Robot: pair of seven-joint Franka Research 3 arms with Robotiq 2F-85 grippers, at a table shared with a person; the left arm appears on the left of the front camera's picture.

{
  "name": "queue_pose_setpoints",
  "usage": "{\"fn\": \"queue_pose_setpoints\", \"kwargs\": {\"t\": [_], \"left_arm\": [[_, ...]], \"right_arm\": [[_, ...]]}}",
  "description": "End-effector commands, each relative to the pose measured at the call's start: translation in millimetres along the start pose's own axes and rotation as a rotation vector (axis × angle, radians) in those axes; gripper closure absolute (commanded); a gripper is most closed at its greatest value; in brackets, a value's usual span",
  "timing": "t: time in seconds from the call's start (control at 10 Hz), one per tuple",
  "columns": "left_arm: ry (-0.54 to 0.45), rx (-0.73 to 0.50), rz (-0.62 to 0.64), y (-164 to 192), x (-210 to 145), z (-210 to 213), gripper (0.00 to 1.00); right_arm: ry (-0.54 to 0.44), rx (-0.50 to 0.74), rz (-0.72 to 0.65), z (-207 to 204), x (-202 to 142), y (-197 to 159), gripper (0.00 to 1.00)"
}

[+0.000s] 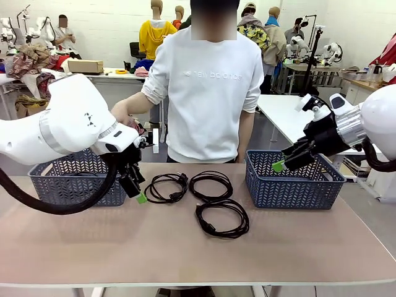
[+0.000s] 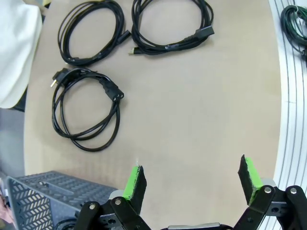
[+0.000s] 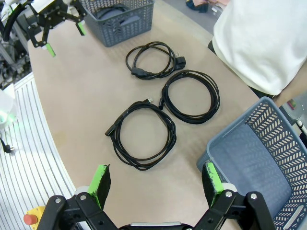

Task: Organize the cables according to human instructions.
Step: Pick up a bundle of cables and place it in the basket indicated by the human.

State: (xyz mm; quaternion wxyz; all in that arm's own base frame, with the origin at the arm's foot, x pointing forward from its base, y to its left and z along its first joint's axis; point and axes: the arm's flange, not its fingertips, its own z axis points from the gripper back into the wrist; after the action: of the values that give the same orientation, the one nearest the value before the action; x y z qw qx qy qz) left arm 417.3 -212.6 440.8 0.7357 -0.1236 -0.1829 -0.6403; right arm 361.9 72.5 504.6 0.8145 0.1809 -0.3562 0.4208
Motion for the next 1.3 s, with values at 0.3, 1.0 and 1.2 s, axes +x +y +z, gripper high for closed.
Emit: {"fn": "queue_pose_setpoints", "kwargs": {"t": [0.3,1.0,1.2], "left_arm": [[0.000,-0.008,-0.007,1,-1,2,0.00],[0.000,-0.008,-0.007,1,-1,2,0.00],[0.036,-0.003,0.040,7,11,-3,0.00]], "right_arm": [[-0.017,0.013,-0.002,-1,1,-1,0.00],[-0.017,0.013,-0.002,-1,1,-1,0.00],[-0.017,0.013,-0.002,-1,1,-1,0.00]]}}
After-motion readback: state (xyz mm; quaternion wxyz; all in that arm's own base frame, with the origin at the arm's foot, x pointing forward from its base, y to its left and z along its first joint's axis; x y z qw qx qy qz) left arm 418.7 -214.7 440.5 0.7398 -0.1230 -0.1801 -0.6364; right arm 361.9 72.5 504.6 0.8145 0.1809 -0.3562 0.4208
